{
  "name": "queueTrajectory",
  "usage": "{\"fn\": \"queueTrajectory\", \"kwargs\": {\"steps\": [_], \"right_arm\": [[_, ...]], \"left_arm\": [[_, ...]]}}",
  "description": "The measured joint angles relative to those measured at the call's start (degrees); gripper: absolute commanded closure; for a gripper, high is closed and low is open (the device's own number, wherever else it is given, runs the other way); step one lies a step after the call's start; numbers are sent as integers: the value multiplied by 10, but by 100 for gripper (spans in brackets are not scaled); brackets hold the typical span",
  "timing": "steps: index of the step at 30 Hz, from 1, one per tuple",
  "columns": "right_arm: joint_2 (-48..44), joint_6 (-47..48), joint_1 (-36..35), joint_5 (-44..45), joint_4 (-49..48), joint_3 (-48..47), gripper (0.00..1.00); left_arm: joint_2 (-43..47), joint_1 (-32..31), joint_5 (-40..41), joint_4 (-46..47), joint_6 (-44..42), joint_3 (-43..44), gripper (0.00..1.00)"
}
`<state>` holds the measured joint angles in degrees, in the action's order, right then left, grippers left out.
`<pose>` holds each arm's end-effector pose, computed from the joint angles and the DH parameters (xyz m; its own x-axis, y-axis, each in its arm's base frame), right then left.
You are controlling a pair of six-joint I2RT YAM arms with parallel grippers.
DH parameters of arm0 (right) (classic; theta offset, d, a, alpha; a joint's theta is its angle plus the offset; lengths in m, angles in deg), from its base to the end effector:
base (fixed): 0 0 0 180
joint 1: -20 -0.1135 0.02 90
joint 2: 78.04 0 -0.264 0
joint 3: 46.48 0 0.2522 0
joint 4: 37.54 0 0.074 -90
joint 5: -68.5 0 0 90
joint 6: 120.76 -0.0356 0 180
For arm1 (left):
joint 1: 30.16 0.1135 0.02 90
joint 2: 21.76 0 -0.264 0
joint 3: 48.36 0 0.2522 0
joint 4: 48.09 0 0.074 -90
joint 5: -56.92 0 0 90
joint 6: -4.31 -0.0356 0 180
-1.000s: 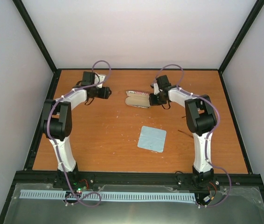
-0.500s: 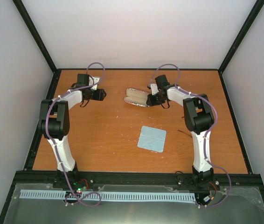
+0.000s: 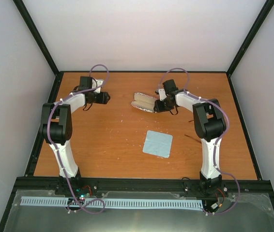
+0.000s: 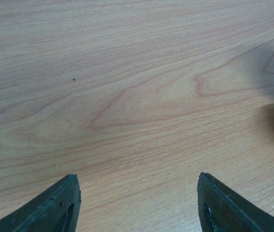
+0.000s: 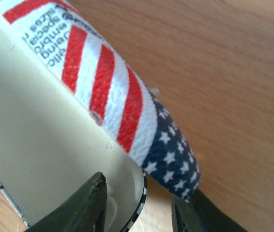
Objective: Organize the sunglasses
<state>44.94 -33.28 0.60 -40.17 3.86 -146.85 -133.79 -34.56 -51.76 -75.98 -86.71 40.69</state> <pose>0.4148 0.1581 0.1412 -0.8667 -0.2610 -0.4251 -0.4093 0.8593 0.3067 0.4171 -0.0435 0.1762 -0.7684 0.0760 -0.6354 0.2879 0.9278 -0.2372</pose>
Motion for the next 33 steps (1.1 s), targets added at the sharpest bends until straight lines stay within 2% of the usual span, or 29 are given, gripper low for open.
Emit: {"fn": "queueTrajectory", "kwargs": {"steps": [7,16,21,22,23,25,27,30,33], "right_arm": [[-38,-11,13,24,18,29,43],[-56,-19,24,45,14,40,38],[-113,-25,32,67,9,90,35],[-132,-25,34,72,6,103,37],[-151,-26,36,76,4,114,44],[-190,-28,39,76,0,134,66],[-227,-33,40,69,-13,156,80],[-261,-47,28,59,-24,186,86],[-251,-64,0,58,-30,193,89]], "left_arm": [[0,0,0,0,0,11,33],[-1,0,-16,0,-9,29,38],[-1,0,-61,0,-44,29,40],[-1,0,-74,-1,-53,29,41],[-1,0,-89,-1,-63,28,41],[-1,-2,-108,-4,-78,28,44],[-1,-6,-112,-5,-90,28,49],[-3,-11,-104,-6,-101,29,61],[-33,-13,-85,-14,-106,61,63]]}}
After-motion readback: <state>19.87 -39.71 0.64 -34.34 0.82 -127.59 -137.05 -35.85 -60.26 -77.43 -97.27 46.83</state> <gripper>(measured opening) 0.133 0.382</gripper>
